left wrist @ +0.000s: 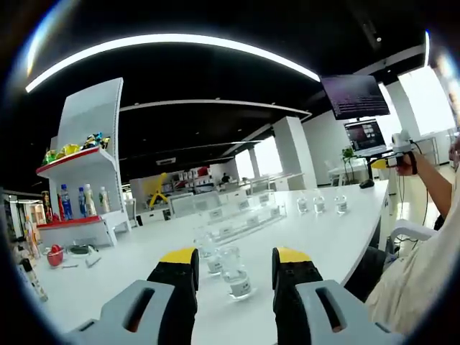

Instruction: Identify the label on the chemical reagent bottle, grasp the chemical reagent bottle, and place it in the designated position on the reagent rack

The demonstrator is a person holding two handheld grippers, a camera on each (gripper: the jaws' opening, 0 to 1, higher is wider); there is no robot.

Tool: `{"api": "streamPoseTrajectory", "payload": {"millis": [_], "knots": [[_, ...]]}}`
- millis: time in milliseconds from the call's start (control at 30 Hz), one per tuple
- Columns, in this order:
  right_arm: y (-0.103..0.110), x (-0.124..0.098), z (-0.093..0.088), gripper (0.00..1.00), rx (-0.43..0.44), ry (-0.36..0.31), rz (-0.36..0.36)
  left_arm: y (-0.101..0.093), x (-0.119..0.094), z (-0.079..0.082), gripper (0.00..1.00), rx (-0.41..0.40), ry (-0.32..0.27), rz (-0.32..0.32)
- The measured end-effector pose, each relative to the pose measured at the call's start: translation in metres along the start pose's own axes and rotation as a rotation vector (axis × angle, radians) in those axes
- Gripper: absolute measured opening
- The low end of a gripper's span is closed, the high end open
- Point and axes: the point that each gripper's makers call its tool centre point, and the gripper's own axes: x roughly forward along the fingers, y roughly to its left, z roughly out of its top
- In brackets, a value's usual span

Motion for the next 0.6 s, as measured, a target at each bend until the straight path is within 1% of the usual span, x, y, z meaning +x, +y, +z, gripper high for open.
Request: {"api": "streamPoseTrajectory", "payload": {"millis": [233, 333, 467, 600], "knots": [[-0.0013, 0.0004, -0.0032, 0.37, 0.002, 0.009, 0.005, 0.0008, 0.0005, -0.002, 0.41, -0.006, 0.001, 0.003], [0.0, 0.0007, -0.0028, 0.37, 0.002, 0.002, 0.01, 0.0003, 0.0005, -0.0036, 0.41, -0.002, 0.009, 0.003], [0.0006, 0.0035, -0.0069, 0.37, 0.002, 0.014, 0.012, -0.0003, 0.0004, -0.003, 0.41, -0.003, 0.006, 0.001], [0.0013, 0.0042, -0.0063, 0.37, 0.001, 0.011, 0.011, 0.0005, 0.0014, -0.0043, 0.41, -0.004, 0.009, 0.001]]}}
